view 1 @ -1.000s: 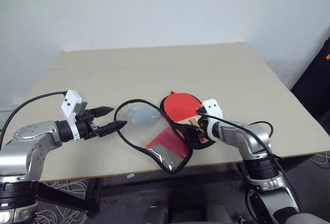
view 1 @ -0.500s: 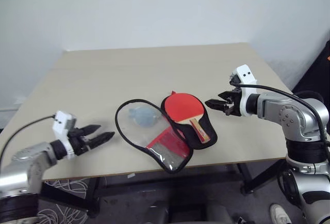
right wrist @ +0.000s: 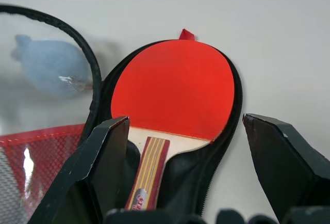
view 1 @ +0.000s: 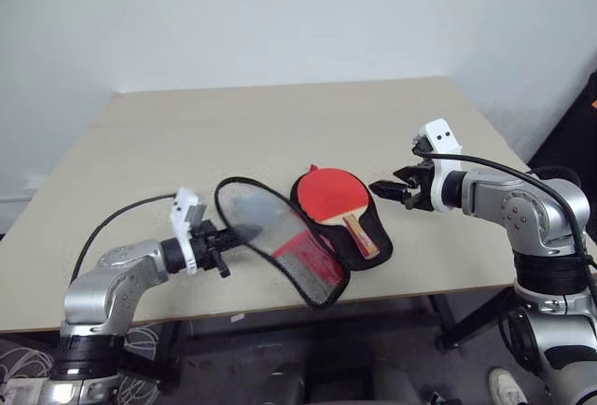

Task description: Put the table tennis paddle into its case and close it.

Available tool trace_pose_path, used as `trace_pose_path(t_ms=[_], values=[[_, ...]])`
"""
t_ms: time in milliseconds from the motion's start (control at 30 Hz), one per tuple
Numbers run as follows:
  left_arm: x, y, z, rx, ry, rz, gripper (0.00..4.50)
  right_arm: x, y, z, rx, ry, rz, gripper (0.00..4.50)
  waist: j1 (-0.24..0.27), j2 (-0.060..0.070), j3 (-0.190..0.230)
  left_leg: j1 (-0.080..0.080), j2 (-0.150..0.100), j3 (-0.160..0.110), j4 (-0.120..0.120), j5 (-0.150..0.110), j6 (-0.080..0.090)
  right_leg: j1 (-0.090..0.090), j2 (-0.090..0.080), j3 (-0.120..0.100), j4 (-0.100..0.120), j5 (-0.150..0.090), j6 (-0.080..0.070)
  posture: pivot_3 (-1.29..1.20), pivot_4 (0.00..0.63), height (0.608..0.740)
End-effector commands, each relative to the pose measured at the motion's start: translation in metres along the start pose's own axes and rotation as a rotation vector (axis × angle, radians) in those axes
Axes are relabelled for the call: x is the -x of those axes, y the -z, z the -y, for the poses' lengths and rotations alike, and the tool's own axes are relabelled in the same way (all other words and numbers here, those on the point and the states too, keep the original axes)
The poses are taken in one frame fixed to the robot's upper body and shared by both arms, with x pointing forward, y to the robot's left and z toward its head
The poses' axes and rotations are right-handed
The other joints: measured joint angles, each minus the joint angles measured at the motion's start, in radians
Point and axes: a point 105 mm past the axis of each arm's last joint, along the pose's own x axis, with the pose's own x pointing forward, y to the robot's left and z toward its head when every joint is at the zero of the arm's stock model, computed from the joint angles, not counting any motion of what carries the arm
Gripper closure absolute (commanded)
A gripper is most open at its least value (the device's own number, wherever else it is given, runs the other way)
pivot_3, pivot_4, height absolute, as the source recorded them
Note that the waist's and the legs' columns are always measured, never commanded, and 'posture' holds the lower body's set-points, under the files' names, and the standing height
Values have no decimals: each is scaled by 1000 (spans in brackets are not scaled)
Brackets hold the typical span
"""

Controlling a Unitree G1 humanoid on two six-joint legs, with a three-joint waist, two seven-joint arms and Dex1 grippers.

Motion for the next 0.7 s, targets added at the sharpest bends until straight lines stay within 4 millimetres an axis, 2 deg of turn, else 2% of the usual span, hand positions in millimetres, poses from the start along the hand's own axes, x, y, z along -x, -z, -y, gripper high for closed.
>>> trace_pose_path(t_ms=[33, 133, 267, 333, 500, 600, 700], values=[[-43, -24, 16, -110, 69, 41, 4474, 6, -11, 11, 24, 32, 40, 681, 6, 0, 0, 0, 0, 0, 1, 0, 0, 1, 0, -1, 0, 0, 0, 0, 0, 698], [-75, -32, 21, -131, 62, 84, 4474, 14, -7, 24, 50, 60, 22, 681, 14, -1, 0, 0, -2, 1, 4, 0, 0, 2, 0, 0, 0, 0, 0, 0, 0, 698], [-93, -19, 36, -93, 121, 66, 4474, 27, -6, 33, 161, 42, 5, 681, 9, 0, 0, -1, 0, 2, 3, -1, 1, 0, 0, 2, 0, 0, 0, 0, 0, 698], [-94, -6, 41, -49, 138, 28, 4474, 39, -7, 30, 267, -21, 1, 681, 5, 0, 0, -2, 0, 3, 3, -1, 1, 0, 0, 2, -1, 0, 1, 0, 0, 698], [-80, 14, 32, 70, 88, -32, 4474, 60, -4, 19, 450, -175, -42, 681, -4, -1, 0, -2, 0, 3, 5, -1, 2, 2, 0, 1, 0, 0, 1, 0, 0, 698], [-71, 24, 36, 172, 114, -68, 3885, 61, -3, 24, 477, -175, -62, 681, -4, -1, 0, -2, 1, 2, 5, -1, 1, 2, 0, 0, 0, -1, 2, 0, 0, 698], [-66, 33, 43, 232, 143, -99, 2854, 59, -3, 25, 478, -170, -60, 681, -3, -1, 0, -2, 2, 1, 5, -1, 2, 1, -1, 0, 0, -1, 2, 0, 0, 698]])
